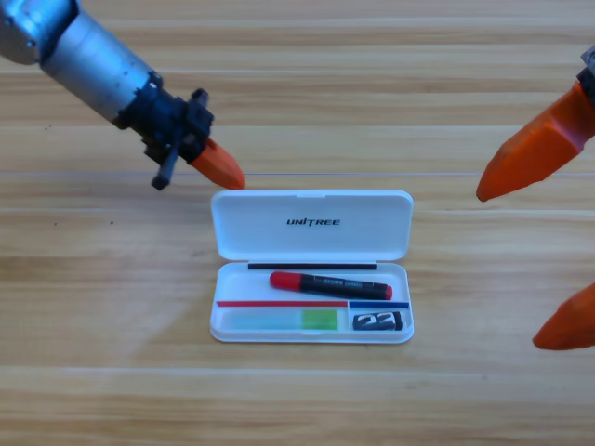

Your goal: Clean up eraser and pencils

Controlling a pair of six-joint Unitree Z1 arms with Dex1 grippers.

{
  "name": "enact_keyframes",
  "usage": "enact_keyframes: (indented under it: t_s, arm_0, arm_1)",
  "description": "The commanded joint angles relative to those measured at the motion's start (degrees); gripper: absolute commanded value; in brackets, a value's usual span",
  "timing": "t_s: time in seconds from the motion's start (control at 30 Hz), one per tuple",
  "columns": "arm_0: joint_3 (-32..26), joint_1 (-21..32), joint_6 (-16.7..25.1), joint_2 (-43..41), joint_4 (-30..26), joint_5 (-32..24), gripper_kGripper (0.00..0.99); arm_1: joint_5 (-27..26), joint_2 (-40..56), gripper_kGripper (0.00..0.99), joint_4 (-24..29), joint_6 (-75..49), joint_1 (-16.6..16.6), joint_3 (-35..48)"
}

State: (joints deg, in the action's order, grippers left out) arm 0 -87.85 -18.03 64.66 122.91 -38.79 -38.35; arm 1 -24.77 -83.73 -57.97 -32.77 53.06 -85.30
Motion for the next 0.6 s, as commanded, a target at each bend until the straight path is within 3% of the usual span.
enact_keyframes:
  t_s: [0.03,0.6]
  arm_0:
    - [-0.13,-4.21,-1.47,3.3,1.26,-0.68,0.0]
    - [0.4,-6.58,-2.79,2.42,1.26,-0.15,0.0]
  arm_1:
    - [-1.25,0.77,0.989,0.66,0.52,-1.55,1.72]
    - [-1.68,0.33,0.989,0.66,0.52,-1.55,1.72]
